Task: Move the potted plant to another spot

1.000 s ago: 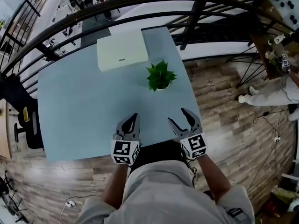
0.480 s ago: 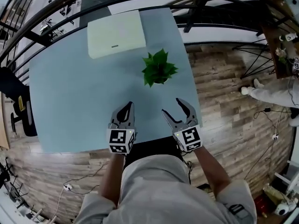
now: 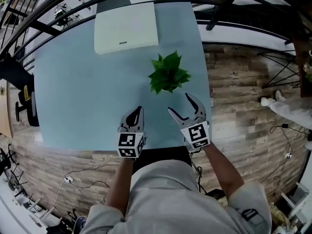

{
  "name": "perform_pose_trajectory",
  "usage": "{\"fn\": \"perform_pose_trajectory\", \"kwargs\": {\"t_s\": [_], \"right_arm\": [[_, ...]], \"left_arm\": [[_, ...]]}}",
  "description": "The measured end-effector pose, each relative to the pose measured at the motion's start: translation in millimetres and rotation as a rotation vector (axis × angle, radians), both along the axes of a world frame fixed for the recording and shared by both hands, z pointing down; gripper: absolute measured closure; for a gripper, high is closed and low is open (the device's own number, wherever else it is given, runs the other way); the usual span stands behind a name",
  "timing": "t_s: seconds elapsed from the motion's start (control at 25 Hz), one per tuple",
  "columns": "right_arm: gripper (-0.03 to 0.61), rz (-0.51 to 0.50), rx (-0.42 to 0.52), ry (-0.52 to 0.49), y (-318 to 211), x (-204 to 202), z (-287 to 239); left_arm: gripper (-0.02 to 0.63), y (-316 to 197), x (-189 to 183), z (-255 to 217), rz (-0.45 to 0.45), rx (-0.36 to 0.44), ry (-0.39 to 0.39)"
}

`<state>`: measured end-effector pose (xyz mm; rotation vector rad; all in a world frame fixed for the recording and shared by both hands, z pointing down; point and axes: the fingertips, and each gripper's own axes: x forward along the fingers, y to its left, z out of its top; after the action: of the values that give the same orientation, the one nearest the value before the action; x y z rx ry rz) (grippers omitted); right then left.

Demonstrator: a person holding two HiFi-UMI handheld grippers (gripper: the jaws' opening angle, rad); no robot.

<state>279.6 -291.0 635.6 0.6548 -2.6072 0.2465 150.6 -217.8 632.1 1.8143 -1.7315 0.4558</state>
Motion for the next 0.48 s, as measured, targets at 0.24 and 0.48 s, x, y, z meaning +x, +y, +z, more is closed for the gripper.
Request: {"fn": "perform_pose_trajectory", "kwargs": {"t_s": [0.24,0.48], "right_arm": [[0.177,-0.056,0.007,-0.015,-31,-12,17],[0.107,-0.125,0.031,-0.018,-50,-35,28]], "left_arm": [[0.601,0,1,11,-0.043,-0.033,-0.003],[0.601,6,-11,19,-0.114,-0.058,-0.007]]}}
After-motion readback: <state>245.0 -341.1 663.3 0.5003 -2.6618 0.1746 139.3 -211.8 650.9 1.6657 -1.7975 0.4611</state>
